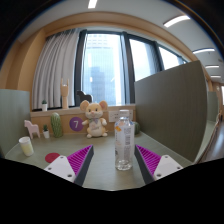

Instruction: Pour water

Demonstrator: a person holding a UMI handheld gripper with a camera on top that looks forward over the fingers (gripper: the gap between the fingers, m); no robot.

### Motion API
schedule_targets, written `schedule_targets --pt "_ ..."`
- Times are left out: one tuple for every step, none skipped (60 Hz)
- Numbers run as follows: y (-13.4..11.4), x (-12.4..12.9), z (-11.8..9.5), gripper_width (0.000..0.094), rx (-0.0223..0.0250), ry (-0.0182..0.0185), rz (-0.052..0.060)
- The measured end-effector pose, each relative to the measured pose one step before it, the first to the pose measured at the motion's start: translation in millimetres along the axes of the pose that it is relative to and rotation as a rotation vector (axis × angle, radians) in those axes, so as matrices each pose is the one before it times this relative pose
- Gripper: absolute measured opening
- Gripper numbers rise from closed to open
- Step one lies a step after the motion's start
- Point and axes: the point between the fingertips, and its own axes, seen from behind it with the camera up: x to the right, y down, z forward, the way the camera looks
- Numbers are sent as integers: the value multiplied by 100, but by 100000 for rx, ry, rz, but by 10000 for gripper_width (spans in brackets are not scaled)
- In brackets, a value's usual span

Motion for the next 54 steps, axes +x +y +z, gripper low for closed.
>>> schedule_targets --pt "-72 374 435 845 339 36 453" --pt "-66 367 464 845 229 91 294" --pt "-7 391 475 846 24 131 53" --pt "21 346 453 845 -61 82 -28" --pt "12 316 490 845 -79 18 -35" --pt "-17 328 454 844 -80 161 -19" --pt "-4 350 495 843 -34 316 -26" --pt "2 351 459 844 -120 344 -125" --pt "-29 264 432 843 -180 244 -172" --pt "6 180 490 843 -192 77 -204" --pt "32 173 458 844 -268 -115 -264" --pt "-23 130 473 844 -224 -132 -188" --pt "-26 99 488 845 -88 -187 -231" --pt "-16 77 439 846 -55 -201 -147" --pt "-1 16 435 845 -153 -312 -132" --pt "11 -13 408 844 -210 -435 -268" --pt "25 -53 384 837 -157 -507 -455" --pt "-38 -27 386 831 14 -463 -599" --pt "-81 3 362 822 183 -353 -658" --pt "-68 -12 377 814 277 -339 -688" --pt "-50 -4 380 805 199 -280 -541" --pt "107 -4 327 800 39 -80 -402" --pt "17 -42 296 788 -41 -221 -344" --pt "33 -49 253 767 -222 -383 -180" --pt "84 -25 303 745 -295 -451 7" --pt "82 -67 281 713 -319 -385 170" --pt "55 11 276 683 -152 -194 476" --pt "-5 51 233 654 34 32 704" --pt "32 72 178 623 -1 53 783" --pt "46 72 168 583 -147 107 748" --pt "-168 246 283 540 -284 -249 384" --pt "86 -147 123 524 262 117 573" --pt "-17 -46 96 521 644 464 632" --pt "-56 125 32 499 431 608 217" --pt "-20 115 19 490 284 674 -45" --pt "41 83 -54 476 -129 583 98" --pt "90 38 1 453 -266 280 6" --pt "10 -12 -28 453 -23 167 -179" --pt "-28 -47 14 422 370 29 -360" --pt "13 -100 35 419 173 40 -721" --pt "-266 180 -204 386 54 -406 -1319" --pt "66 -185 101 386 444 -102 -1648" --pt "27 -33 -155 359 347 2 -1569" --pt "-85 -127 154 354 677 112 -1686" --pt "-15 83 -25 354 283 673 -1125" --pt "9 21 -7 353 49 555 -1403" --pt "-2 -95 -14 353 -63 113 -1676" --pt "-76 -144 -10 353 -21 5 -1551" --pt "-85 -78 14 353 117 266 -1111" --pt "-69 -37 13 352 84 463 -830" --pt "22 -188 3 353 -38 -3 -680" --pt "56 -160 14 352 -250 -97 -1191" --pt "-59 -115 -53 352 -89 85 -1204" --pt "-70 -157 18 351 -112 287 -822"
